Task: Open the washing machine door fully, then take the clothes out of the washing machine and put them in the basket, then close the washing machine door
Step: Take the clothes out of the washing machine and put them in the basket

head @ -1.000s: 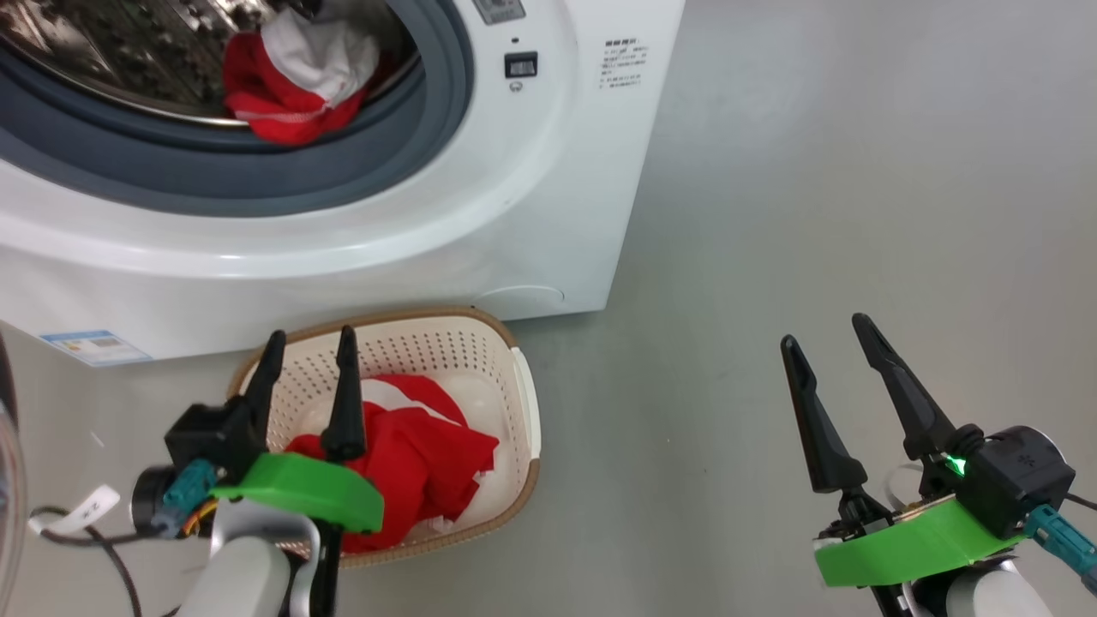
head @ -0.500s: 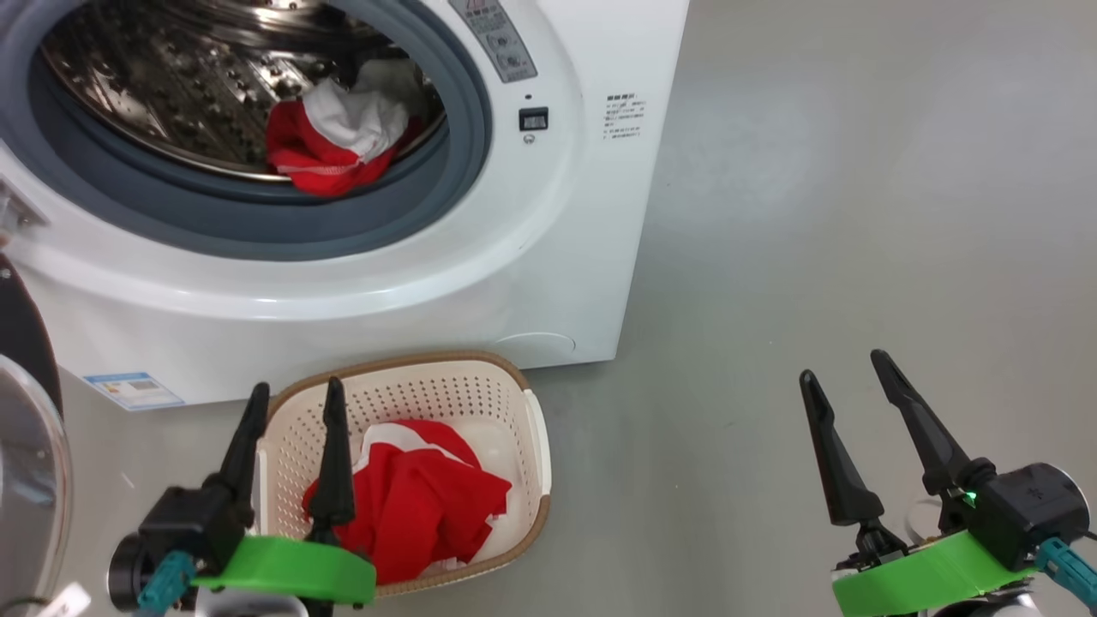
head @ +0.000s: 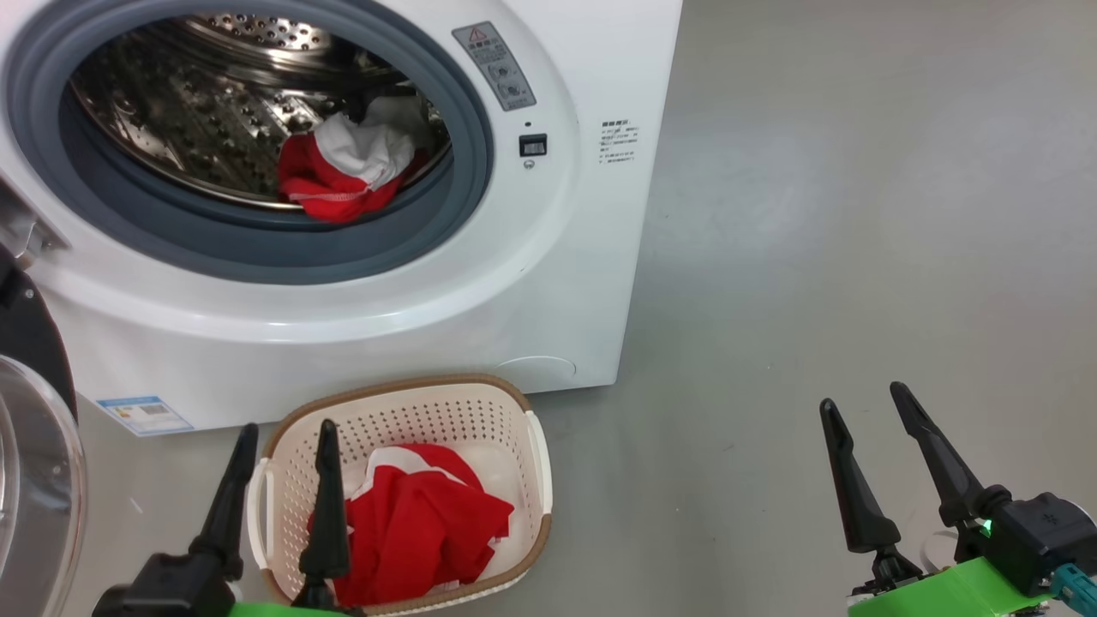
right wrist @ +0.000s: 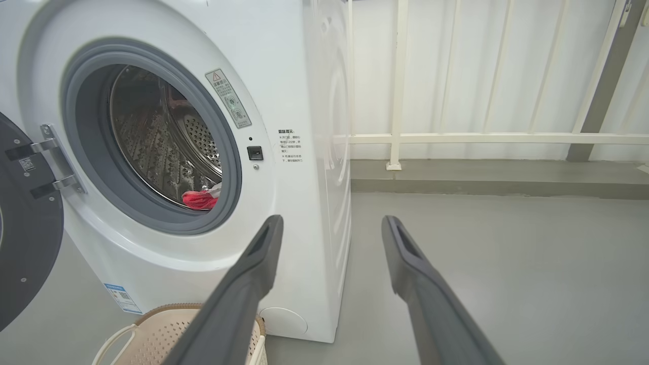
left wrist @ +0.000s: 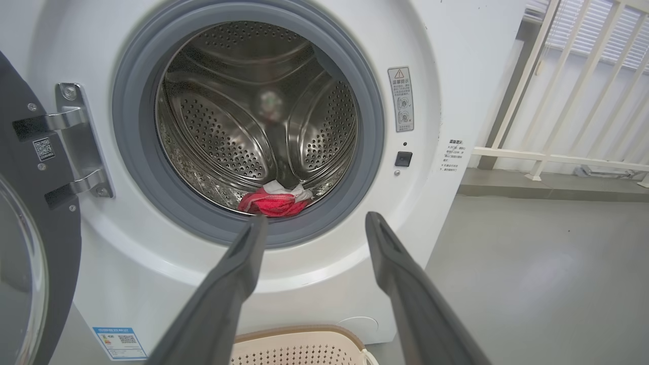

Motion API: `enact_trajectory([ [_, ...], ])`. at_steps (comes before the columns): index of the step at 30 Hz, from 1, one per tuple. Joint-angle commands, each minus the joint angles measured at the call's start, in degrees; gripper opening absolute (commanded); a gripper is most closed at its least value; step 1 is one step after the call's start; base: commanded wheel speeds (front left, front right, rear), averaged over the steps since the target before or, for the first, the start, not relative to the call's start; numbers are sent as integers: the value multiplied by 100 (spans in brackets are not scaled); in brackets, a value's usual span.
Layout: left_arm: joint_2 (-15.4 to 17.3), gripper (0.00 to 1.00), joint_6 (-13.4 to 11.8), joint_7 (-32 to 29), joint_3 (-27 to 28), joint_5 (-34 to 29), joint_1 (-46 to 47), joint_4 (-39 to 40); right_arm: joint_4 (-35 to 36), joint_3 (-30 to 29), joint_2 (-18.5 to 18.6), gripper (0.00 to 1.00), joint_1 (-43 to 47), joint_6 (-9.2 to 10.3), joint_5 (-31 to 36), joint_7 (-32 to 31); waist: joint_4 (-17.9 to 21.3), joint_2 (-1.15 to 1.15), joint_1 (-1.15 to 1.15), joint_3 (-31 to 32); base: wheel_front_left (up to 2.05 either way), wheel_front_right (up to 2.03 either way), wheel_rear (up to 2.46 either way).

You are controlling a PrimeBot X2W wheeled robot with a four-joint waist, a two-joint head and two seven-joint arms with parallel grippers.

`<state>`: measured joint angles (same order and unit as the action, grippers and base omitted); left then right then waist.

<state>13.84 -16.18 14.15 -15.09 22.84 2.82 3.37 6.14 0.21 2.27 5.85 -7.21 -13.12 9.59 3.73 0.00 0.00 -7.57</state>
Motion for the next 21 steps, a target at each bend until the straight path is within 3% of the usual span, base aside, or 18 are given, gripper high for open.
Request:
enact_trajectory([
  [1,146,100,-63,22,213,-57,-8,211,158,77,61,100,8,-28,-41,39,22,0,0,49,0,0,0],
  [21,216,100,-343,-106,163,-170,-386,645,306,4,61,100,217,-28,-123,6,23,0,0,211,0,0,0],
])
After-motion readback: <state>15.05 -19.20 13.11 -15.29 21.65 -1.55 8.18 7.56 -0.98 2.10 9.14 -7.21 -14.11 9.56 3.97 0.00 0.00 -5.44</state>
